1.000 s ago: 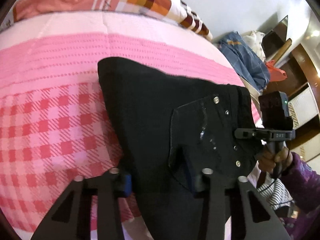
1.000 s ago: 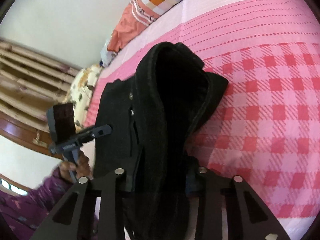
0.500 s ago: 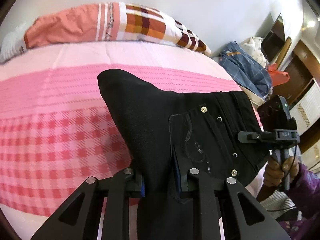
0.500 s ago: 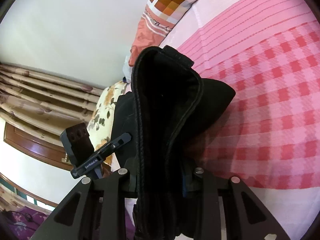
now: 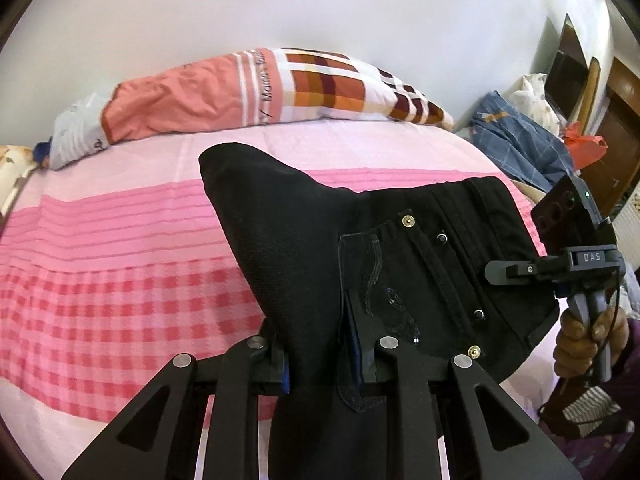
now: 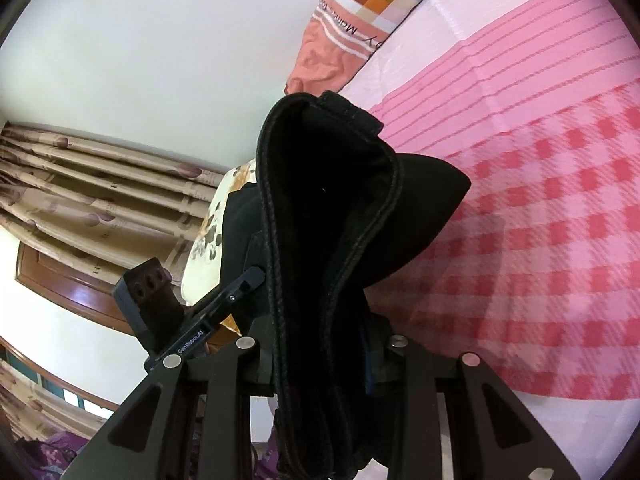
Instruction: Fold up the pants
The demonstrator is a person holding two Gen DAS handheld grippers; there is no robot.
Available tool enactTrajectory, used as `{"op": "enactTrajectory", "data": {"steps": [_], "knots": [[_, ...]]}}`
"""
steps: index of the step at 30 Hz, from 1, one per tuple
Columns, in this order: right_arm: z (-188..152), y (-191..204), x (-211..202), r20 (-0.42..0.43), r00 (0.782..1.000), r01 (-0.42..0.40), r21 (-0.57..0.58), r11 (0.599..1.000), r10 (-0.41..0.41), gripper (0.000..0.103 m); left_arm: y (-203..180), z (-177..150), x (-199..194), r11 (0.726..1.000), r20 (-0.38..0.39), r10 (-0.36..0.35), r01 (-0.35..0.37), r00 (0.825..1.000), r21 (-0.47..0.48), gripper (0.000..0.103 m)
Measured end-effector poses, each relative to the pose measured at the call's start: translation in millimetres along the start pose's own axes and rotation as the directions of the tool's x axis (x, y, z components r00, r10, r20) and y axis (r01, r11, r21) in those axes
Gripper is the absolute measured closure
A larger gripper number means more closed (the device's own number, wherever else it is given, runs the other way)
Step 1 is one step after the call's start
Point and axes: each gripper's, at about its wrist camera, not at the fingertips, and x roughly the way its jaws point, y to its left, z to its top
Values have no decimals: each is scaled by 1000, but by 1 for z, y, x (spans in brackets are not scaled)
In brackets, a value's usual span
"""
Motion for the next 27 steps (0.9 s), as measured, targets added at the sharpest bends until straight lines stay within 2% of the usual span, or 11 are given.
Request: {"op": "enactTrajectory", "data": {"steps": [4,27], "knots": [[-4,9,10,-14,1000,-6,-3,1000,6,75,14,-1,-8,999,13,32,-32,999,-2,81],[38,57,118,-107,994,-34,-47,998,29,75,106,10,-37,982,67,177,-173,982,-71,81]]}}
